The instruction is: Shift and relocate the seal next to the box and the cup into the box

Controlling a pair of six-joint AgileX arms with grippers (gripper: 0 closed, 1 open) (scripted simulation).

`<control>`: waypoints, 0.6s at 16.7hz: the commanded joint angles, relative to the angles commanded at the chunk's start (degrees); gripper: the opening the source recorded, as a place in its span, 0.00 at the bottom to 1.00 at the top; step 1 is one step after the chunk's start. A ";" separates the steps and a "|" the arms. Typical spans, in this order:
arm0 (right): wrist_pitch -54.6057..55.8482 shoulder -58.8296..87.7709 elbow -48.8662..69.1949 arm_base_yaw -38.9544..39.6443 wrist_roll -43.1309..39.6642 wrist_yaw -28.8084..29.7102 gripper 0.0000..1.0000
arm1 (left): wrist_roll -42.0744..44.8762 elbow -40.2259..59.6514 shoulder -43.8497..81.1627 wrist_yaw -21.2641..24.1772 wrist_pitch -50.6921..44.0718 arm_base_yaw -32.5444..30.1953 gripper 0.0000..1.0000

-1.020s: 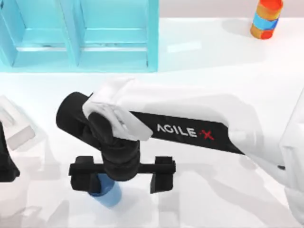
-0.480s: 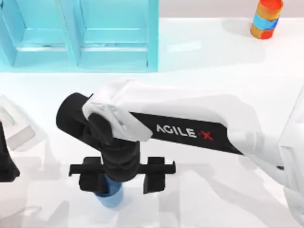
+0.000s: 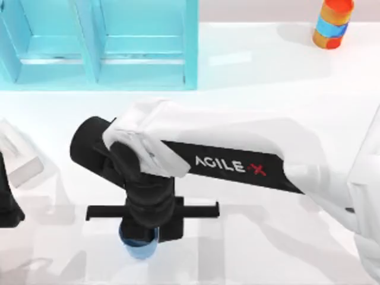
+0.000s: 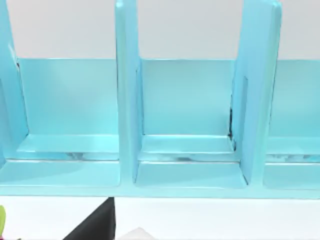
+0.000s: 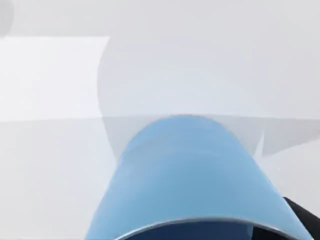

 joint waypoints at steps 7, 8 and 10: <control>0.00 0.00 0.00 0.00 0.00 0.00 0.00 | 0.00 0.00 0.00 0.00 0.00 0.00 1.00; 0.01 -0.06 0.03 -0.11 0.04 0.00 0.00 | 0.00 0.00 0.00 0.00 0.00 0.00 1.00; -0.51 -0.99 -0.44 -0.55 -0.24 0.04 0.00 | 0.00 0.00 0.00 0.00 0.00 0.00 1.00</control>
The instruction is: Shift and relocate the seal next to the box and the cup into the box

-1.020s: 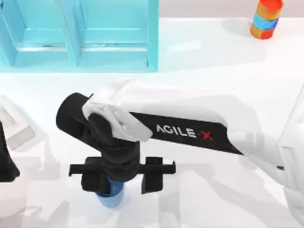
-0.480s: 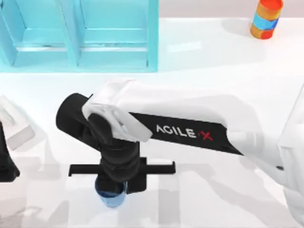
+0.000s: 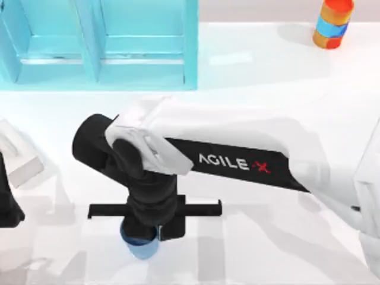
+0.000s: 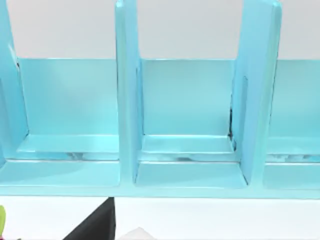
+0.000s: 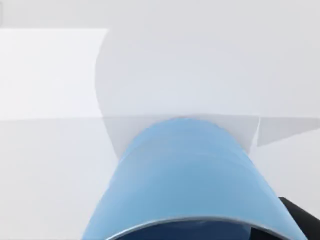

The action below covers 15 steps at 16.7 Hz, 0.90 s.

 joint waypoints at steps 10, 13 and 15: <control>-9.72 -21.13 -11.15 -7.27 -7.69 -0.23 0.00 | 0.00 0.00 0.00 0.00 0.00 0.00 1.00; -10.08 -21.80 -11.66 -7.54 -8.02 -0.24 0.00 | 0.00 0.00 0.00 0.00 0.00 0.00 1.00; -9.98 -21.58 -11.45 -7.25 -7.93 -0.18 0.00 | 0.00 0.00 0.00 0.00 0.00 0.00 1.00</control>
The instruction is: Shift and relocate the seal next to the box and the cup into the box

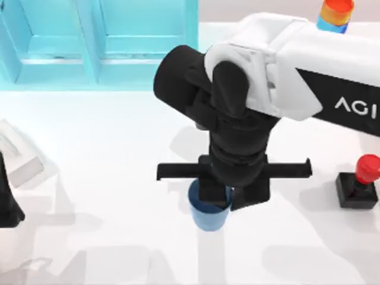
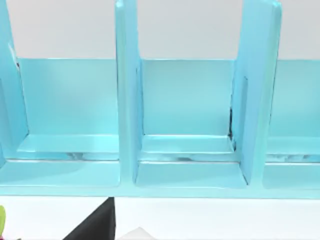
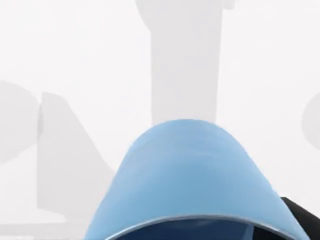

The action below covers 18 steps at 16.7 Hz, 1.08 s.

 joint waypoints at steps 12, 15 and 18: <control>5.40 -6.82 -5.39 -33.19 -30.88 -3.87 0.00 | 0.00 0.00 0.00 0.00 0.00 0.00 1.00; 5.78 -8.80 -9.39 -47.09 -46.71 -2.84 0.00 | 0.00 0.00 0.00 0.00 0.00 0.00 1.00; 5.52 -10.74 -13.59 -60.76 -63.12 -1.27 0.00 | 0.00 0.00 0.00 0.00 0.00 0.00 1.00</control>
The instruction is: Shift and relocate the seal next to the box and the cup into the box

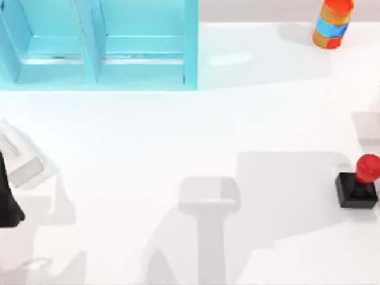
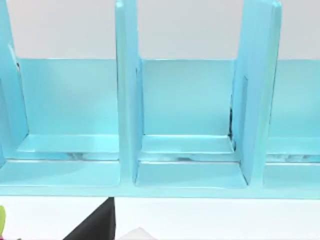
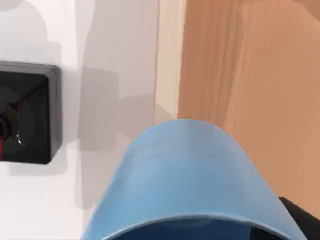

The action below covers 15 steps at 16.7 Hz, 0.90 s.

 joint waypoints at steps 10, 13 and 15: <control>-0.52 -7.29 -9.81 -29.91 -28.27 -0.33 0.00 | 0.00 0.00 0.00 0.00 0.00 0.00 1.00; -0.56 -7.57 -10.09 -30.96 -28.89 -0.63 0.00 | 0.00 0.00 0.00 0.00 0.00 0.00 1.00; -0.56 -7.57 -10.09 -30.96 -28.89 -0.63 0.00 | 0.00 0.00 0.00 0.00 0.00 0.00 1.00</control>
